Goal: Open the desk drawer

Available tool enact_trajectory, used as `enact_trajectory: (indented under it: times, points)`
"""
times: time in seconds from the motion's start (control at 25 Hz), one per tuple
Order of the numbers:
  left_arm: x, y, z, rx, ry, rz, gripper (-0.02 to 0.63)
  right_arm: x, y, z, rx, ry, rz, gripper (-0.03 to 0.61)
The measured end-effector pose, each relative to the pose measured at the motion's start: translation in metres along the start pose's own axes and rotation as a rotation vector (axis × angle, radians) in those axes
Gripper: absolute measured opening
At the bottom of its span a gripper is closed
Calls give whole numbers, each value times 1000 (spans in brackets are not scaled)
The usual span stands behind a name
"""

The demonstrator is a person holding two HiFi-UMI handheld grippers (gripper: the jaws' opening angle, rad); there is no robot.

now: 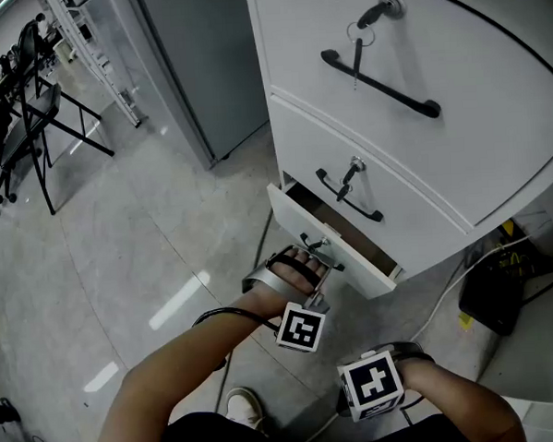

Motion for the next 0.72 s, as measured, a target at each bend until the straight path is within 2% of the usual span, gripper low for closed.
enact_trajectory:
  times: [0.72]
  points:
    - [-14, 41, 25, -37, -21, -3, 17, 6, -5, 0, 23, 34, -34, 15]
Point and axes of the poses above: the fingertips, and each gripper's own axes: y backward along the fingers, z to its right, x out of its top, the point moved 2 cm from there along y, backward along the fingers, and after that the axes turned 7 degrees about -z, right-handed, at the moved point
